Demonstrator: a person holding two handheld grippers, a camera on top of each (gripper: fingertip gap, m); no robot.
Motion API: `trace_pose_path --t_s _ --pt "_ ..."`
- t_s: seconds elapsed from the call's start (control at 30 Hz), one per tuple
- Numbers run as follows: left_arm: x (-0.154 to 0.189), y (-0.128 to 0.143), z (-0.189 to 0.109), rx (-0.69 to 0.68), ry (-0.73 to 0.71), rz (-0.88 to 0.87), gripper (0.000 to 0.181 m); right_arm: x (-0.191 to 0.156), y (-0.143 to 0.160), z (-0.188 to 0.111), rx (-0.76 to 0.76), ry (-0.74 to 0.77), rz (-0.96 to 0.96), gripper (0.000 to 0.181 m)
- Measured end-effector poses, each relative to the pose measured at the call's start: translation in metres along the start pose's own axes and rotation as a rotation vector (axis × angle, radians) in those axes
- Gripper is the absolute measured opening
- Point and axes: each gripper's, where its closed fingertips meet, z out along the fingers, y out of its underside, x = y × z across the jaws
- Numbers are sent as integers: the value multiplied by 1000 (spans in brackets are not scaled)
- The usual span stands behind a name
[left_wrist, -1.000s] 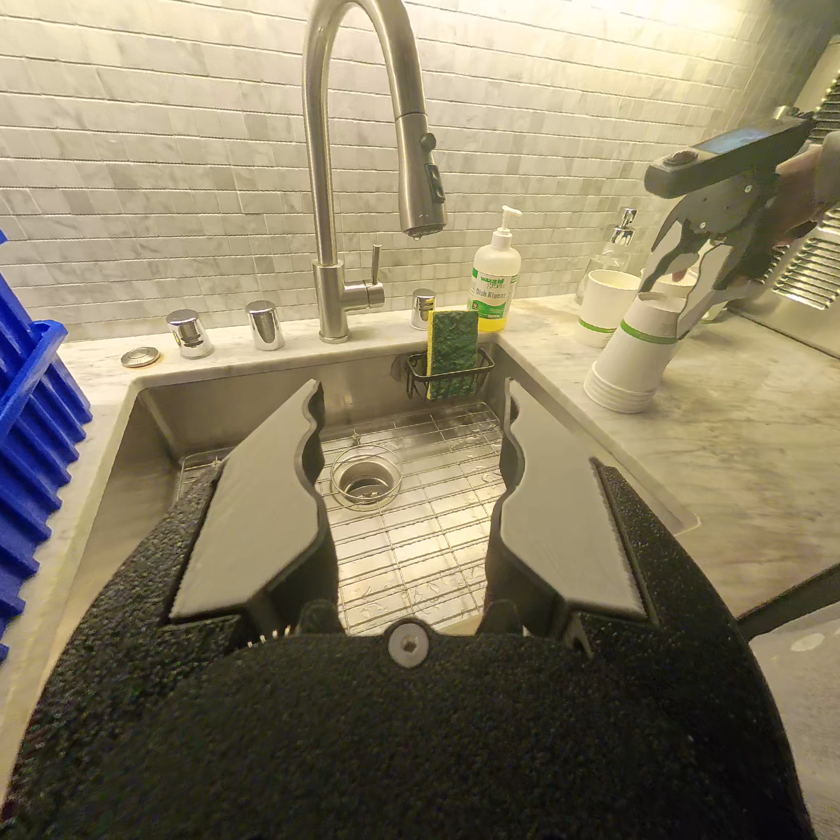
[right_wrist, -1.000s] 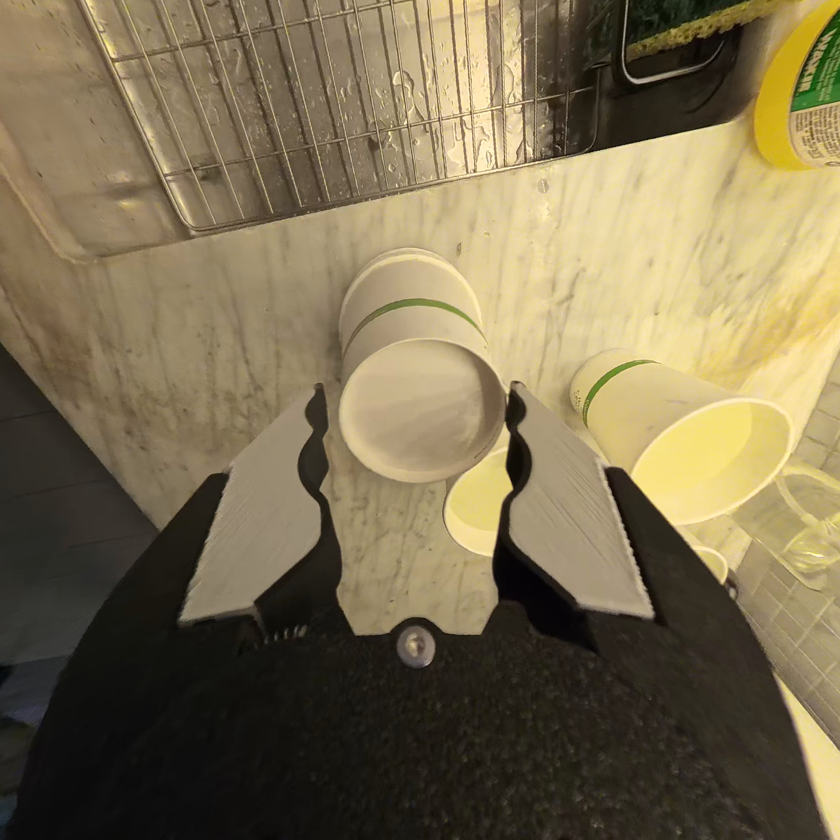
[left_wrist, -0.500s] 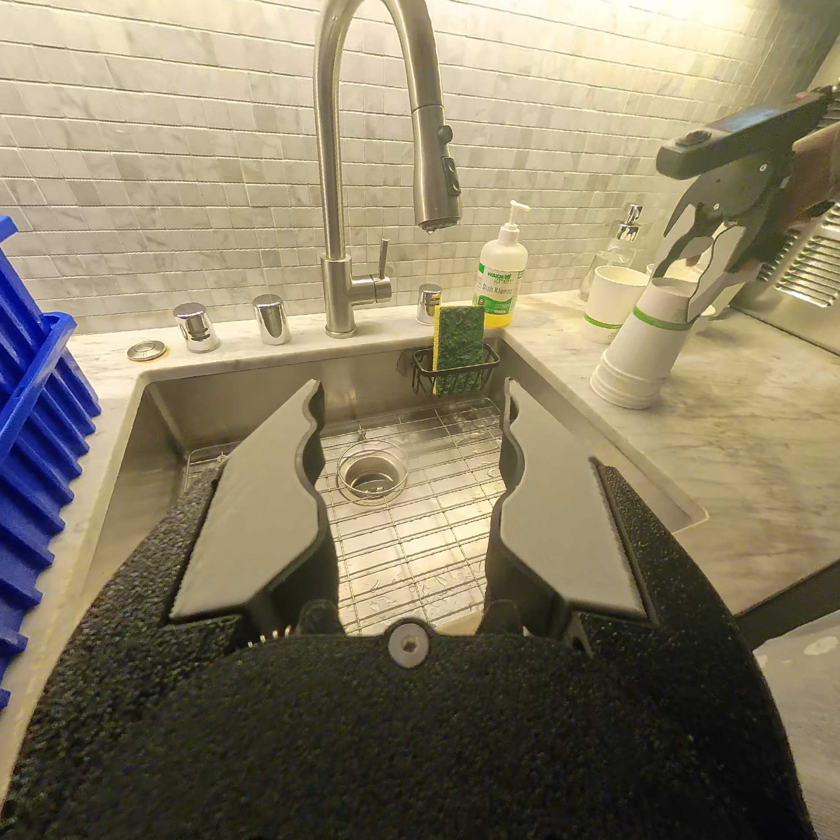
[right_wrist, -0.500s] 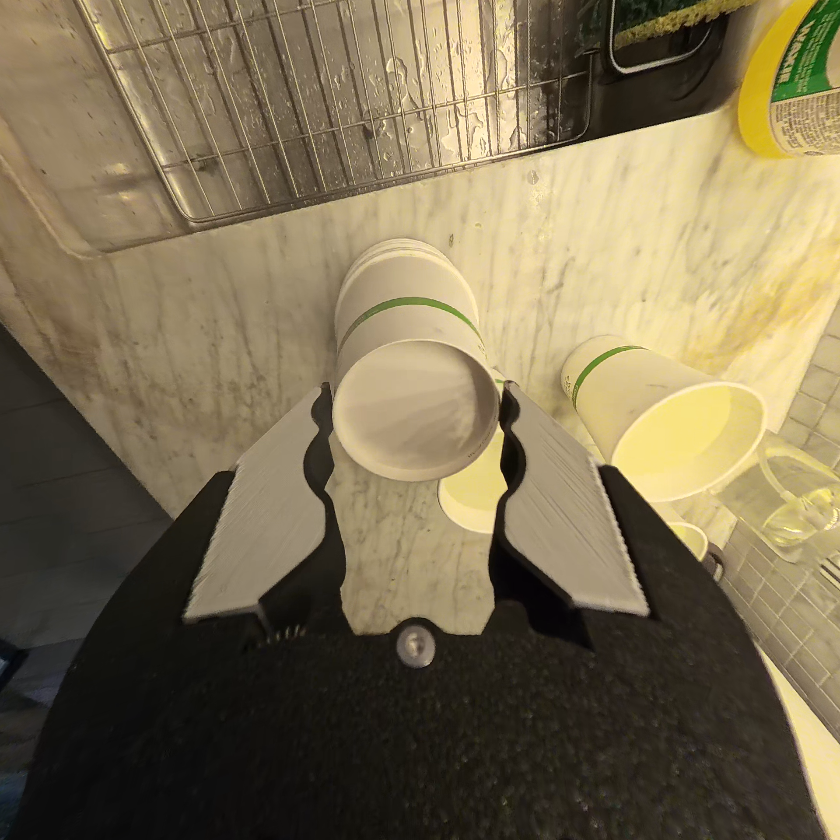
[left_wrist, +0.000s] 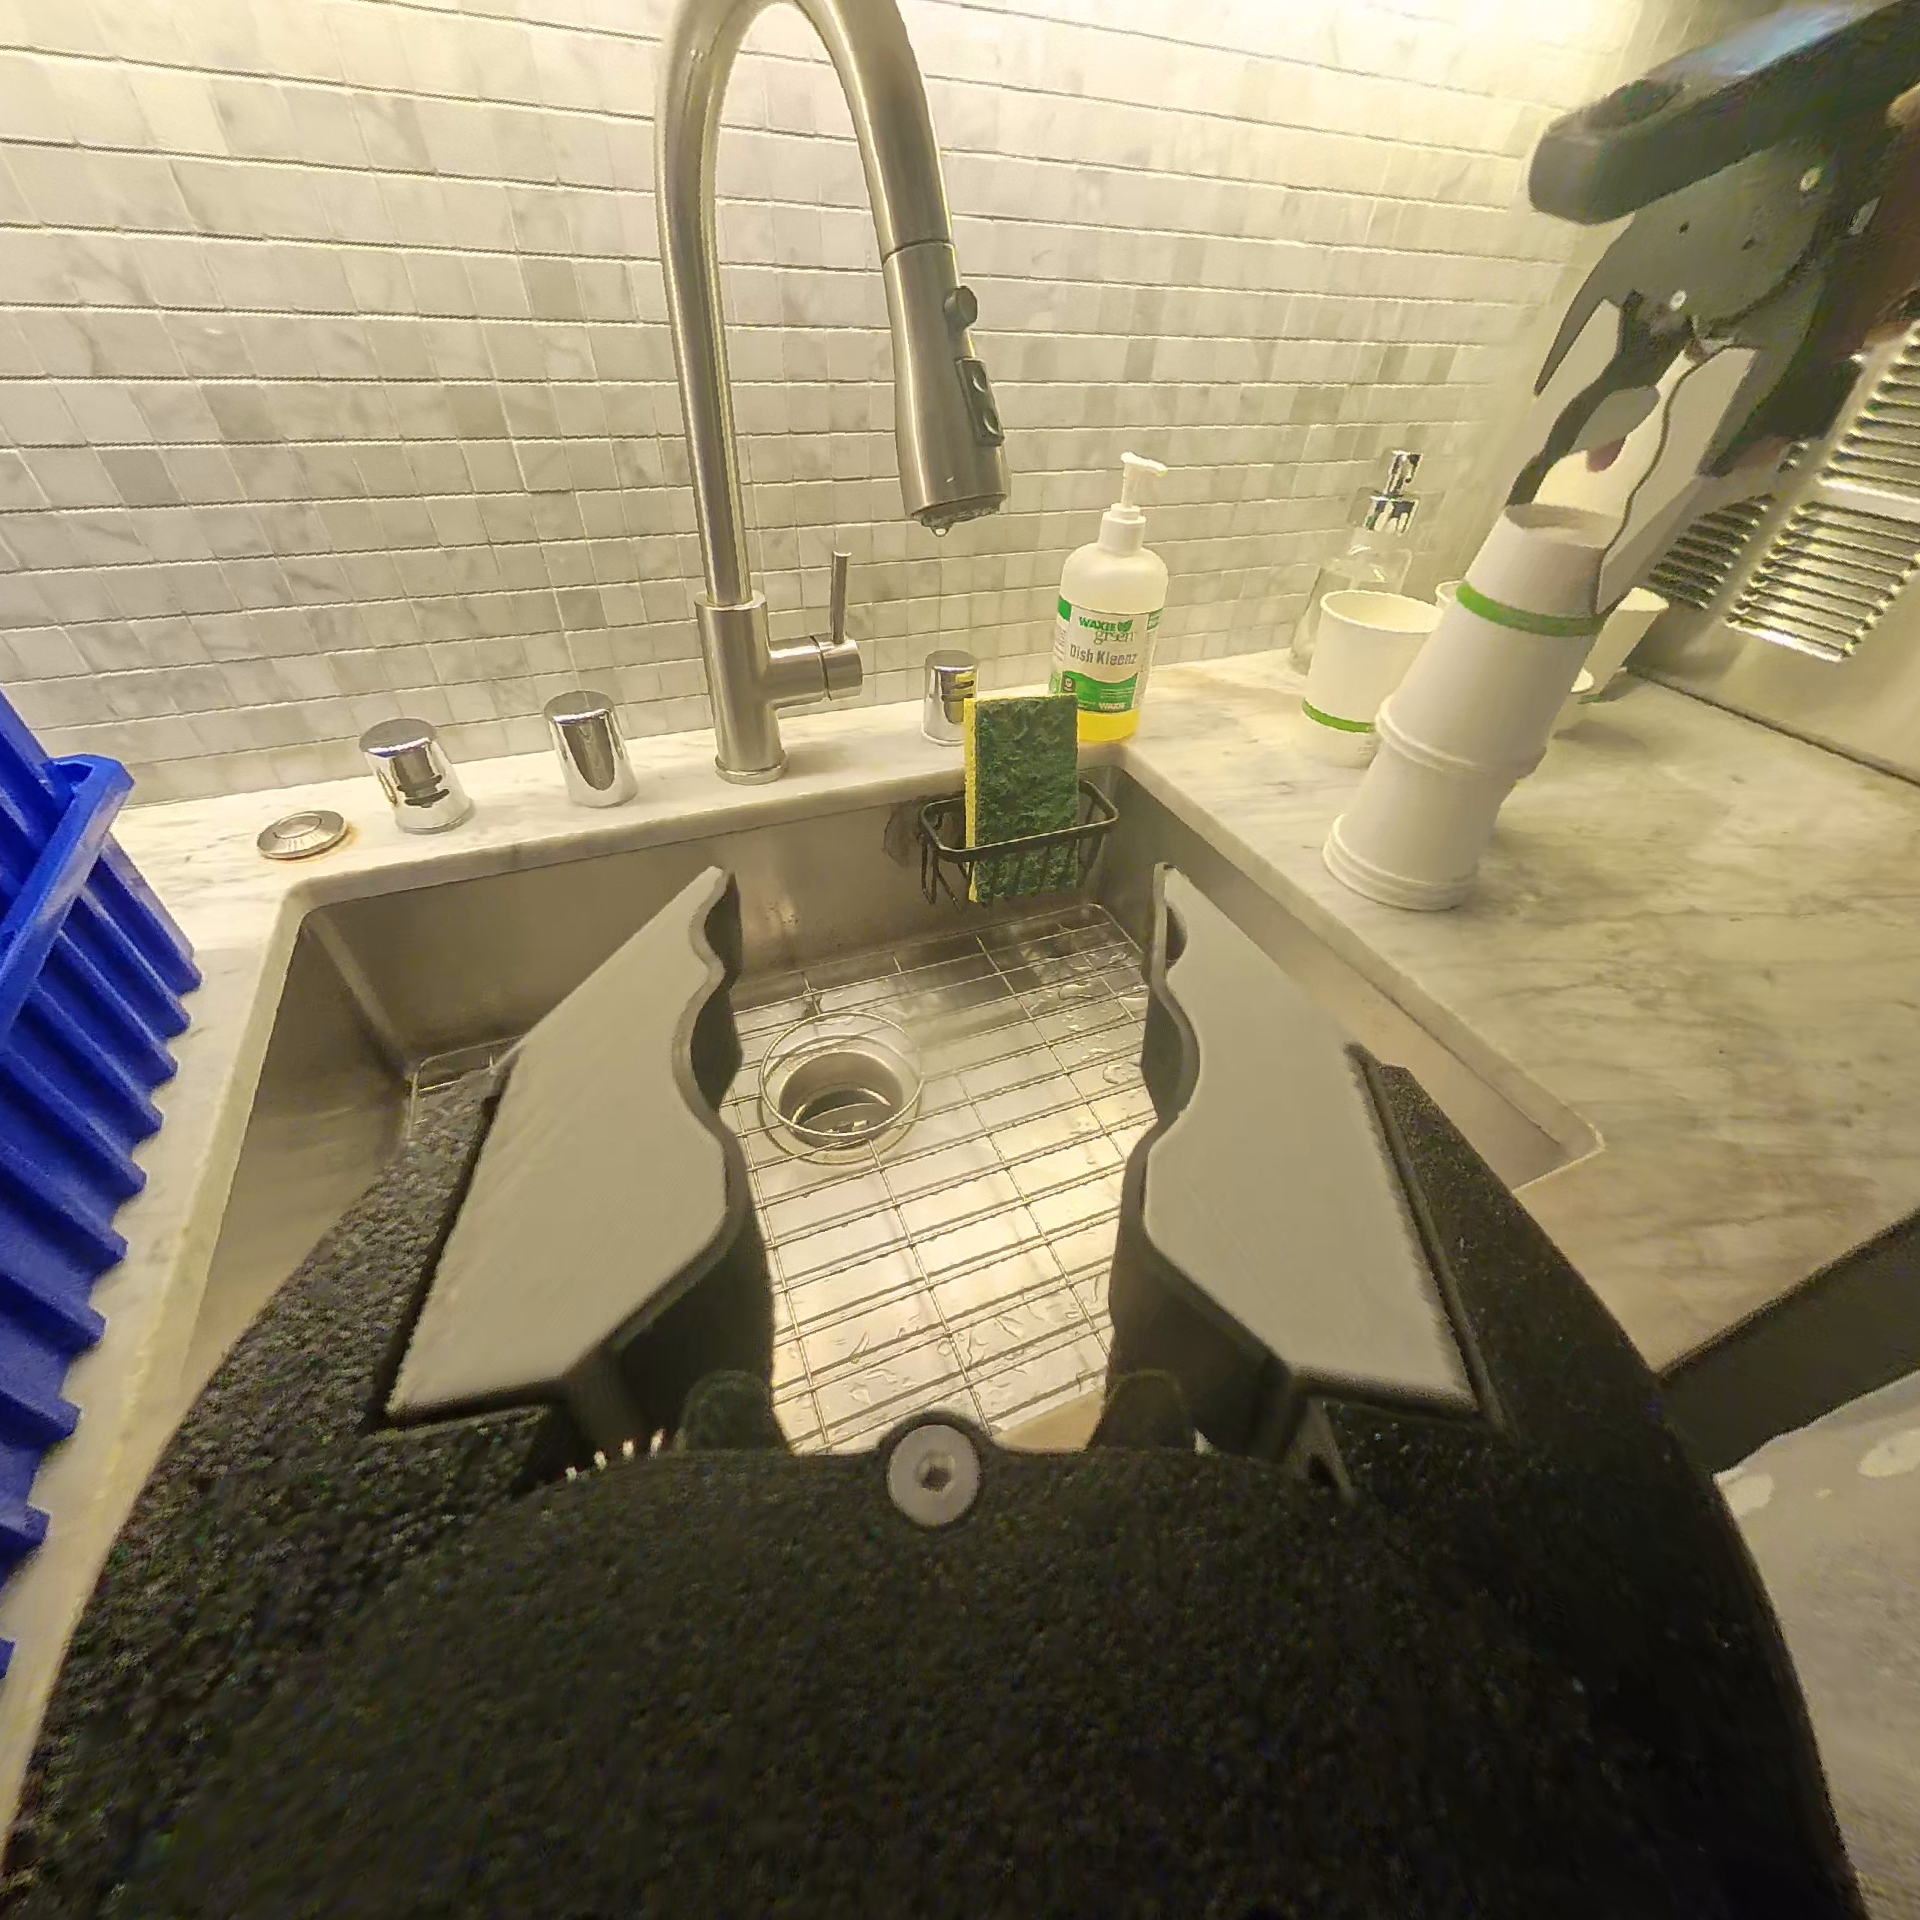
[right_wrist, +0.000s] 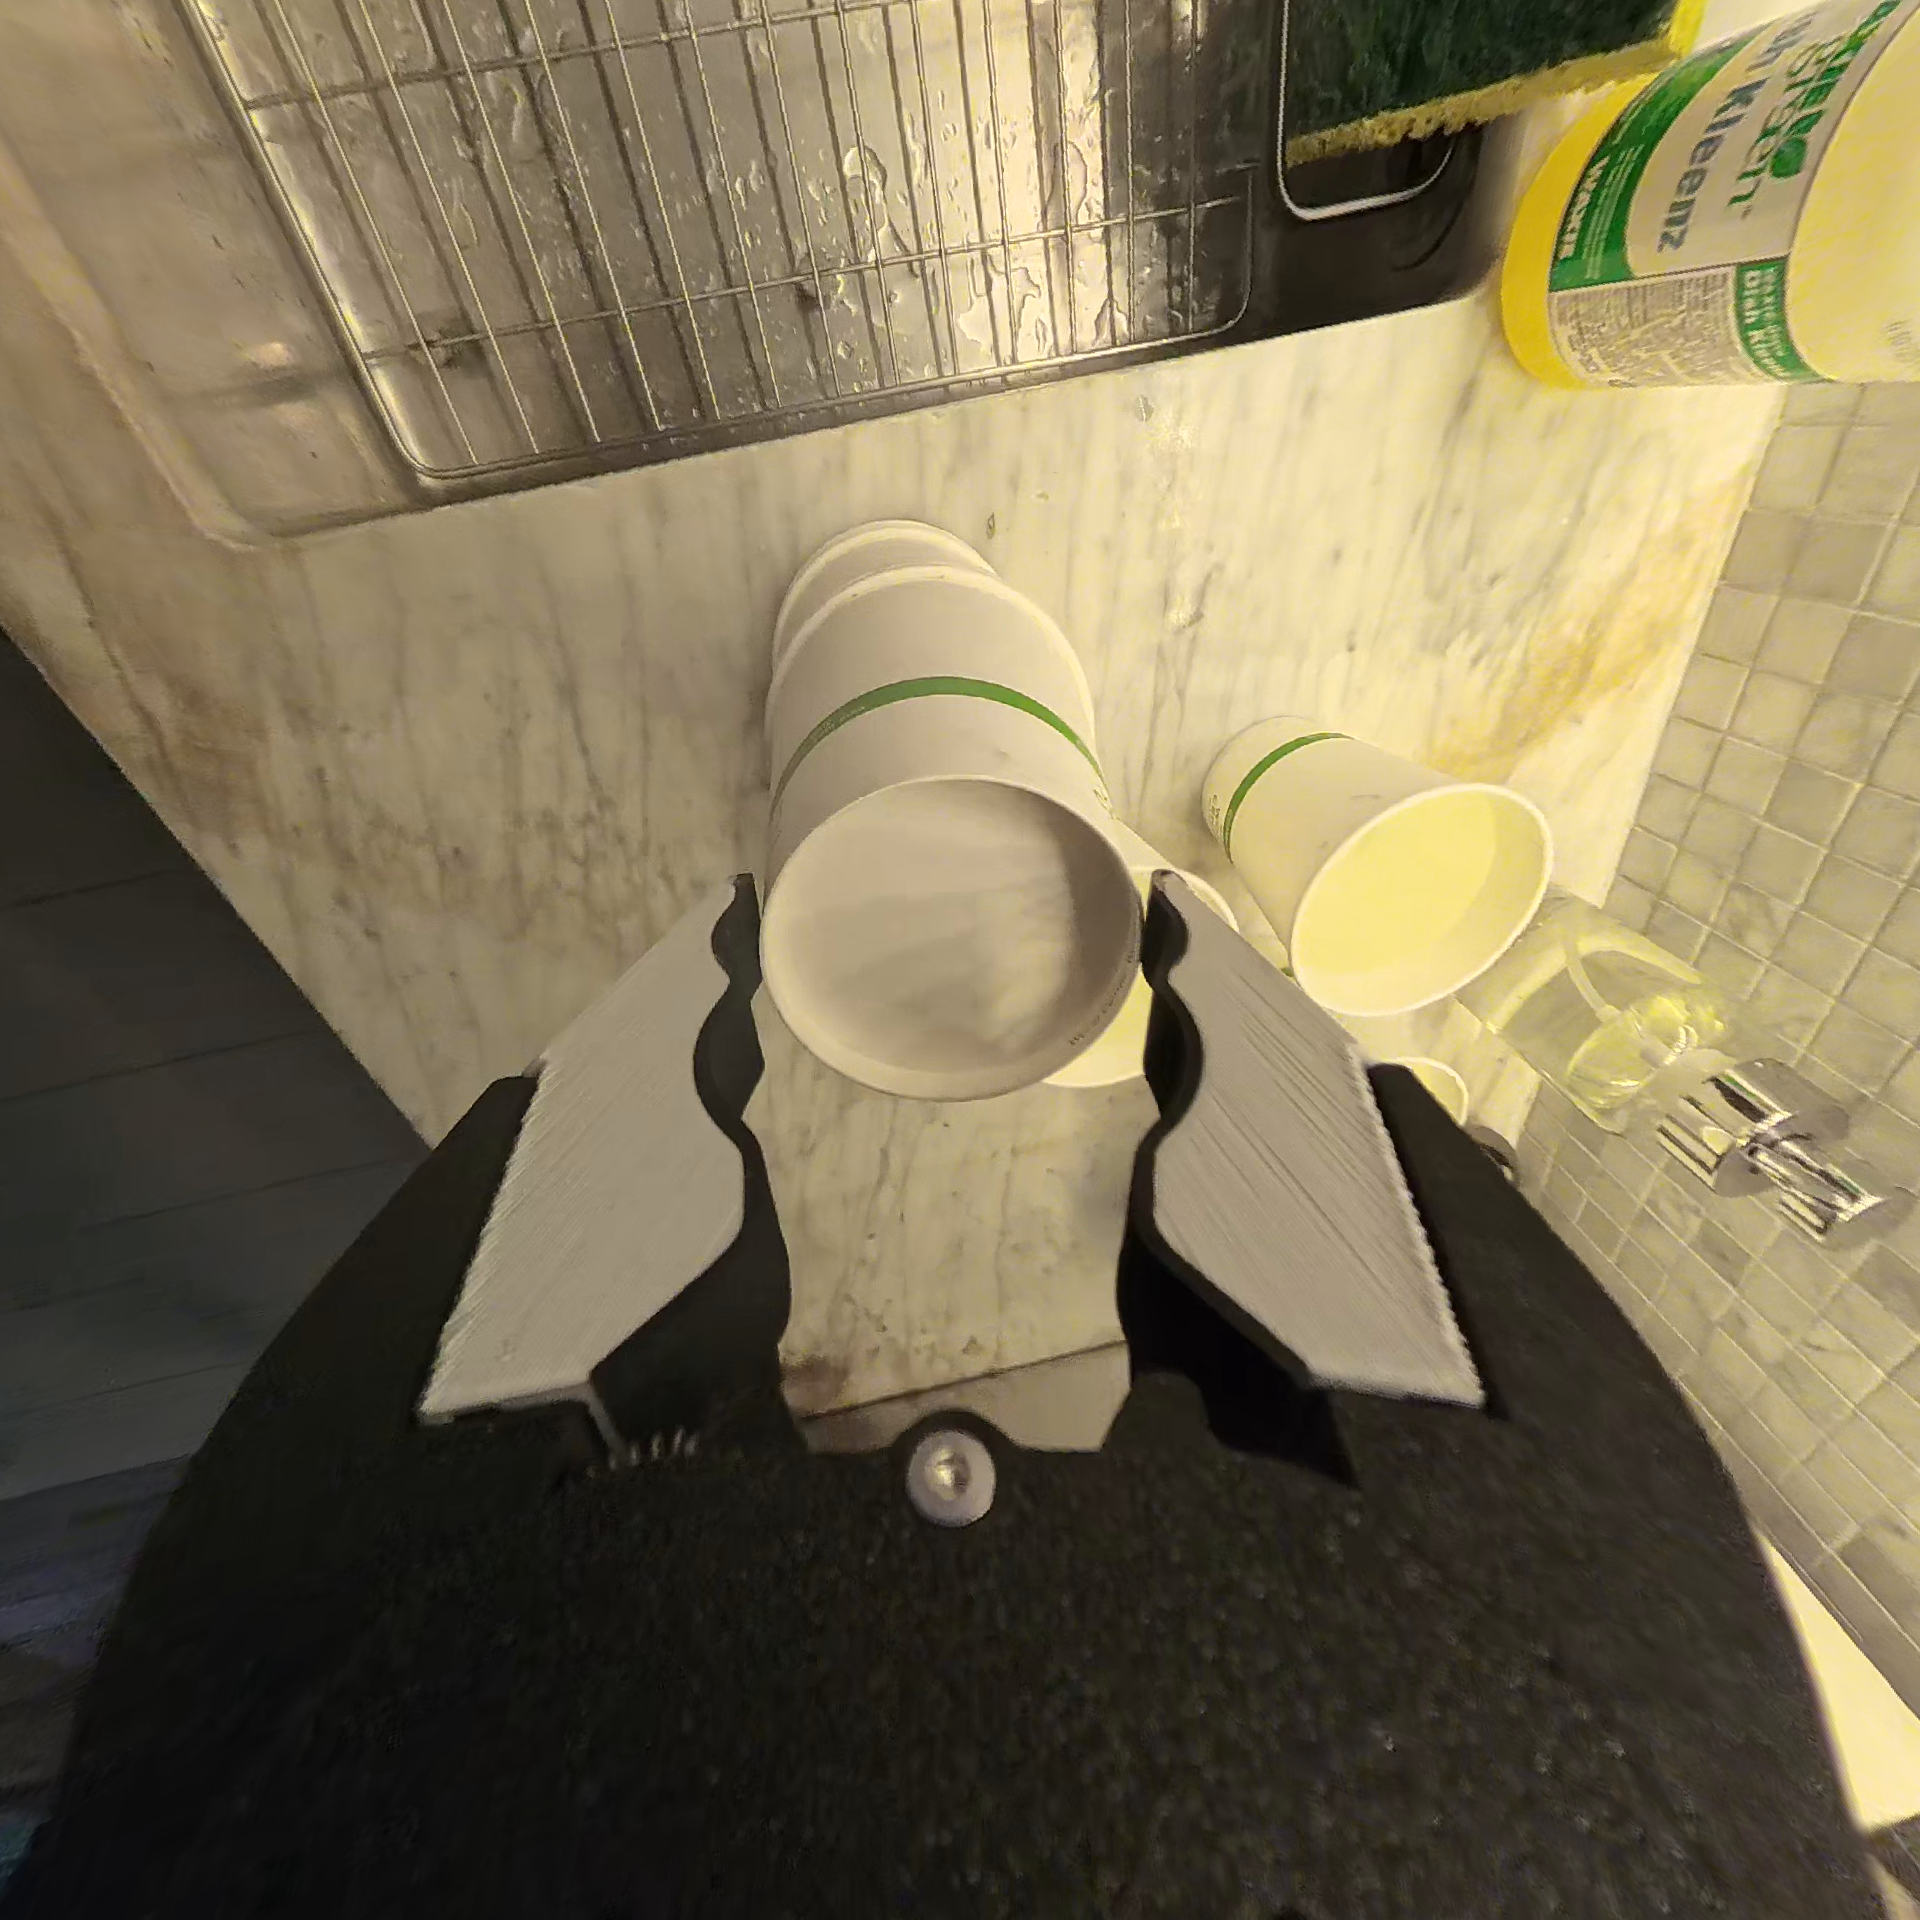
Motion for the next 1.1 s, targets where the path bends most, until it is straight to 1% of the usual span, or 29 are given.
trace_pose_path --t_s 0.17,0.3,0.47,0.7,0.8,0.87,1.0,1.1 --pt "2 -1 1 7 27 -4 77 -8 -3 -27 -1 72 -11 73" --pt "3 -2 3 11 59 6 77 -19 -7 -47 38 131 10 73" --pt "5 -5 7 10 106 16 77 -40 -18 -69 150 189 61 73" --pt "12 -11 15 10 184 13 78 -69 -42 -91 365 247 155 73" --pt "20 -15 19 12 241 -8 78 -81 -62 -103 514 254 211 72" --pt "30 -19 22 12 304 -53 82 -89 -79 -113 655 247 263 72" --pt "60 -28 26 -4 486 -179 87 -104 -119 -135 968 205 376 72" --pt "81 -26 31 -50 615 -309 94 -116 -148 -151 1193 132 460 72"
